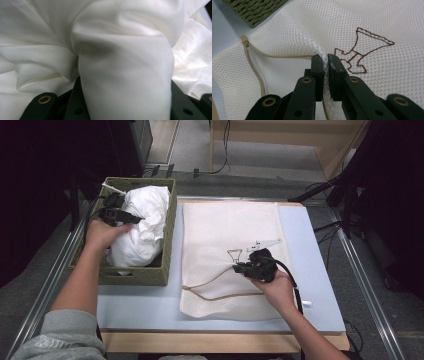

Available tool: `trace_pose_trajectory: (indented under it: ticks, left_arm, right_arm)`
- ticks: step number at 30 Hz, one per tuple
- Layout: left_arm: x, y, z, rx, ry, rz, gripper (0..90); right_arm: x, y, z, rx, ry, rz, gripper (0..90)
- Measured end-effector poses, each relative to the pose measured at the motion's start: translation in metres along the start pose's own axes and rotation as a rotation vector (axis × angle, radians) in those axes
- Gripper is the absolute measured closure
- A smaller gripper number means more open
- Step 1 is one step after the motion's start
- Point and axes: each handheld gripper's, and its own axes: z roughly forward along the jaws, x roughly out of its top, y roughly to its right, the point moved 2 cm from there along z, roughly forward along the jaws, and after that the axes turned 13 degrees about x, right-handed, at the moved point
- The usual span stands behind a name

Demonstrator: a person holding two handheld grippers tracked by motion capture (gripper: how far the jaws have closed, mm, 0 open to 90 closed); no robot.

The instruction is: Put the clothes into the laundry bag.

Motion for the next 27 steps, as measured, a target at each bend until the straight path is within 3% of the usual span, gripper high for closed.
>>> trace_pose_trajectory:
  ticks: [10,19,21,25,27]
  left_arm:
    - [0.011,0.014,-0.059,-0.003,0.039,0.066,67.5]
    - [0.019,0.042,-0.11,-0.016,0.086,0.164,67.4]
    - [0.021,0.052,-0.122,-0.049,0.122,0.192,67.7]
    - [0.021,0.07,-0.13,-0.065,0.099,0.252,68.1]
    - [0.021,0.077,-0.13,-0.083,0.09,0.262,69.1]
  right_arm:
    - [0.001,-0.001,-0.002,0.0,0.012,-0.001,84.9]
    - [0.007,-0.002,-0.008,0.0,0.041,-0.005,85.1]
    - [0.008,-0.002,-0.009,-0.006,0.047,-0.008,85.1]
    - [0.01,-0.001,-0.009,-0.003,0.049,-0.009,85.3]
    - [0.012,-0.001,-0.009,-0.004,0.051,-0.013,85.4]
